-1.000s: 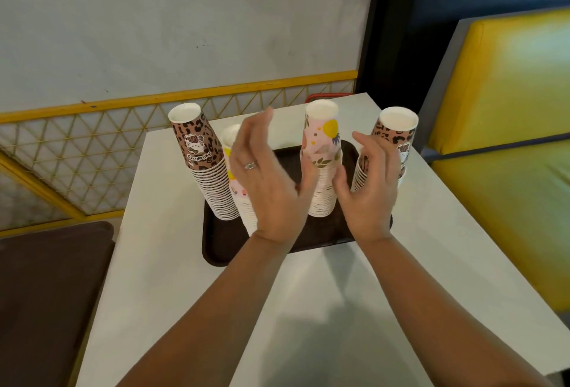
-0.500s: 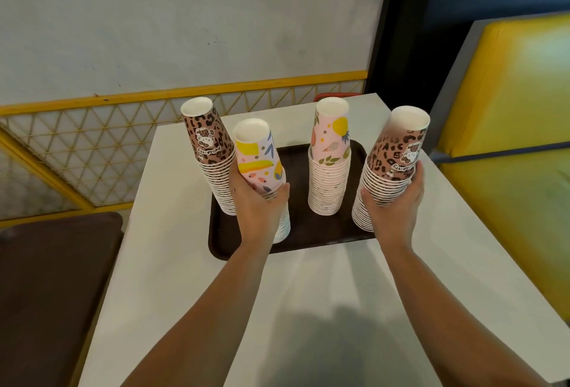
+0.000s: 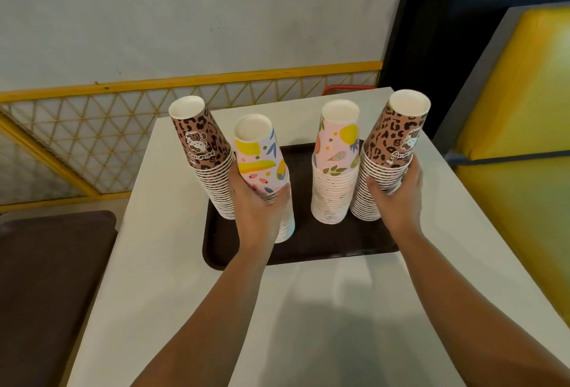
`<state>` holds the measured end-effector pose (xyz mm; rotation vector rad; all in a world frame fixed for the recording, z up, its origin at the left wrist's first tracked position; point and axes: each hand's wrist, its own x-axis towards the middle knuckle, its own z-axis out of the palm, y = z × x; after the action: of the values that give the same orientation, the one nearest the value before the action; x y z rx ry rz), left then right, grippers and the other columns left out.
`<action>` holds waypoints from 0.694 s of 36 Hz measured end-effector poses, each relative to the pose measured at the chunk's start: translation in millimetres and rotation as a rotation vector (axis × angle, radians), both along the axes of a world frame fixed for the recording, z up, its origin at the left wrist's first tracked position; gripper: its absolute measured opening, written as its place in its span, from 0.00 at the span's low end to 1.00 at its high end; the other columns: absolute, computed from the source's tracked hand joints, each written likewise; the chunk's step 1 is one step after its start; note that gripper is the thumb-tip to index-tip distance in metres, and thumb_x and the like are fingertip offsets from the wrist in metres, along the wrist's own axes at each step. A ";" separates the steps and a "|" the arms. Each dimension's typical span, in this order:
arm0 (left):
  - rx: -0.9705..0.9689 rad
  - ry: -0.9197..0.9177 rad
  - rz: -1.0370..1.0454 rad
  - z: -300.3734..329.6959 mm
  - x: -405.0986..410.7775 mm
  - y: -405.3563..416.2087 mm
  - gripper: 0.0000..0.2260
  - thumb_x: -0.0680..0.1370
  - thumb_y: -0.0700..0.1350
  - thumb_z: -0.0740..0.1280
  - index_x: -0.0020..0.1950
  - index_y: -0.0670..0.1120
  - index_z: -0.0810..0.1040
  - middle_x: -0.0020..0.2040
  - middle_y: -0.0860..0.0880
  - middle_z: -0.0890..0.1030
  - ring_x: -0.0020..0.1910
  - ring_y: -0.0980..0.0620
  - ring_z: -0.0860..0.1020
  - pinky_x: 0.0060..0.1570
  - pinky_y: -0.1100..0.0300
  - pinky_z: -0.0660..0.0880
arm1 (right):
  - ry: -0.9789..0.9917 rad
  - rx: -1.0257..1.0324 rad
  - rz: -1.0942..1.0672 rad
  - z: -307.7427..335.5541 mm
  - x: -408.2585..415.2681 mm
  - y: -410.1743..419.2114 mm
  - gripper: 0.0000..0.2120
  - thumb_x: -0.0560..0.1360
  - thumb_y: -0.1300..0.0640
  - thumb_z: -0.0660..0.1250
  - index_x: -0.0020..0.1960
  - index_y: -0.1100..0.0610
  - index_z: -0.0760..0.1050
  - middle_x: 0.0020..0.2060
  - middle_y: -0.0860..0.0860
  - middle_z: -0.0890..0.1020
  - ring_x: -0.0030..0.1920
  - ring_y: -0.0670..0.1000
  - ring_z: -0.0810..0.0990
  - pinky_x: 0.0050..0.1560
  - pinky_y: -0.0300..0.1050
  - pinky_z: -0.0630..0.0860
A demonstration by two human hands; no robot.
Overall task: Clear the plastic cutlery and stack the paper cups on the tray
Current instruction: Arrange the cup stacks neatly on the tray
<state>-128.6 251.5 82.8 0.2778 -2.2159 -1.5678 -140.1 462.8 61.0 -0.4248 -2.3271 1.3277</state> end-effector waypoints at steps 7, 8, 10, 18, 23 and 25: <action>0.002 -0.012 0.019 0.0 -4.9 1.4 0.39 0.66 0.41 0.77 0.71 0.47 0.61 0.66 0.51 0.72 0.64 0.55 0.73 0.60 0.61 0.73 | 0.041 -0.081 0.161 -4.8 -42.4 3.8 0.39 0.68 0.49 0.74 0.73 0.52 0.58 0.70 0.51 0.66 0.69 0.52 0.67 0.64 0.48 0.68; -0.006 -0.010 0.025 0.2 -5.1 1.7 0.39 0.66 0.41 0.77 0.71 0.47 0.61 0.66 0.51 0.72 0.64 0.54 0.73 0.61 0.59 0.73 | 0.034 -0.098 0.187 -5.5 -48.3 3.3 0.39 0.68 0.48 0.74 0.73 0.51 0.58 0.70 0.50 0.66 0.69 0.51 0.68 0.64 0.49 0.69; -0.020 -0.015 0.037 0.2 -5.7 2.1 0.39 0.65 0.42 0.77 0.71 0.47 0.61 0.66 0.50 0.72 0.64 0.53 0.73 0.62 0.55 0.74 | 0.023 -0.120 0.234 -7.3 -59.0 2.0 0.40 0.68 0.46 0.74 0.73 0.51 0.58 0.70 0.49 0.66 0.67 0.50 0.70 0.63 0.48 0.71; -0.032 -0.036 0.060 3.0 -7.7 5.4 0.38 0.66 0.41 0.77 0.71 0.48 0.61 0.66 0.51 0.73 0.64 0.54 0.73 0.61 0.63 0.72 | -0.009 -0.129 0.290 -23.3 -86.1 -3.2 0.40 0.70 0.52 0.73 0.74 0.52 0.54 0.67 0.48 0.70 0.65 0.48 0.72 0.61 0.44 0.71; -0.016 -0.025 0.054 4.6 -8.3 5.9 0.38 0.66 0.40 0.77 0.70 0.49 0.61 0.65 0.51 0.73 0.62 0.55 0.73 0.57 0.70 0.72 | -0.017 -0.165 0.288 -29.3 -83.4 -4.1 0.37 0.72 0.53 0.71 0.74 0.53 0.54 0.68 0.49 0.69 0.65 0.49 0.71 0.60 0.41 0.71; -0.009 -0.027 0.048 4.9 -7.7 6.0 0.38 0.65 0.40 0.77 0.69 0.50 0.61 0.65 0.51 0.73 0.62 0.55 0.74 0.56 0.70 0.72 | -0.008 -0.192 0.283 -30.5 -74.1 -1.8 0.34 0.73 0.58 0.70 0.73 0.52 0.57 0.69 0.49 0.67 0.65 0.47 0.71 0.56 0.35 0.71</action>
<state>-136.3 257.5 87.8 0.3497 -2.2191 -1.5376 -214.3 460.9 30.6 -0.1602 -2.3388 1.6930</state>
